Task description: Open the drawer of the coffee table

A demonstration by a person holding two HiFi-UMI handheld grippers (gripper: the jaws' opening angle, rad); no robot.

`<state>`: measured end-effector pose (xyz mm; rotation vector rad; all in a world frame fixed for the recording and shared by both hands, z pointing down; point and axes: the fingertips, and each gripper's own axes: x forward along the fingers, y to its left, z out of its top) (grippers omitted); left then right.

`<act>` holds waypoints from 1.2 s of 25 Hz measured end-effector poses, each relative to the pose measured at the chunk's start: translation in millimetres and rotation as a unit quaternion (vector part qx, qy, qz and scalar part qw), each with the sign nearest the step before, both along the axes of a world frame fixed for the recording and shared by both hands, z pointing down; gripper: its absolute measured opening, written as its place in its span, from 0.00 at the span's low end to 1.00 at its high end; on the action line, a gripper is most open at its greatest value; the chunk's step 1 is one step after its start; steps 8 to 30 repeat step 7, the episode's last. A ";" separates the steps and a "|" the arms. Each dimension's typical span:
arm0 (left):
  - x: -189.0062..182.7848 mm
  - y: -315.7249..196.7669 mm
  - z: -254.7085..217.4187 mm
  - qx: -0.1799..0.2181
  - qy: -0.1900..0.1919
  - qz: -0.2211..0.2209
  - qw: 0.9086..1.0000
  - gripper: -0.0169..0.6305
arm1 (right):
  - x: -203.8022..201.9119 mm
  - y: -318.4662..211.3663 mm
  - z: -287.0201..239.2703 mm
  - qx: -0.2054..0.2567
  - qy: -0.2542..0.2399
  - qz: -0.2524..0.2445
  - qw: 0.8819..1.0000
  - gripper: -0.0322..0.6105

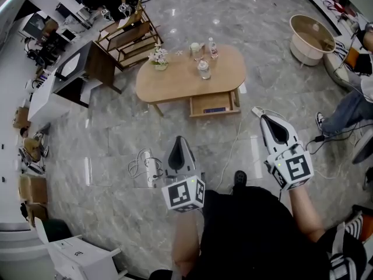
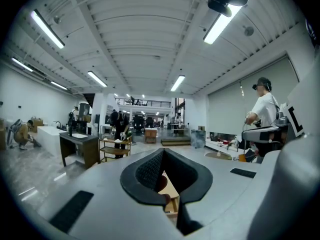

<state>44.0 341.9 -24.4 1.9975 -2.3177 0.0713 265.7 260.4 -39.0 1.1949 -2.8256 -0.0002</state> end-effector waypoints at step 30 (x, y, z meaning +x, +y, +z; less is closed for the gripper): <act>3.0 -6.0 0.9 0.002 0.000 0.000 1.000 0.05 | 3.5 -7.5 0.3 0.011 0.002 0.000 1.000 0.07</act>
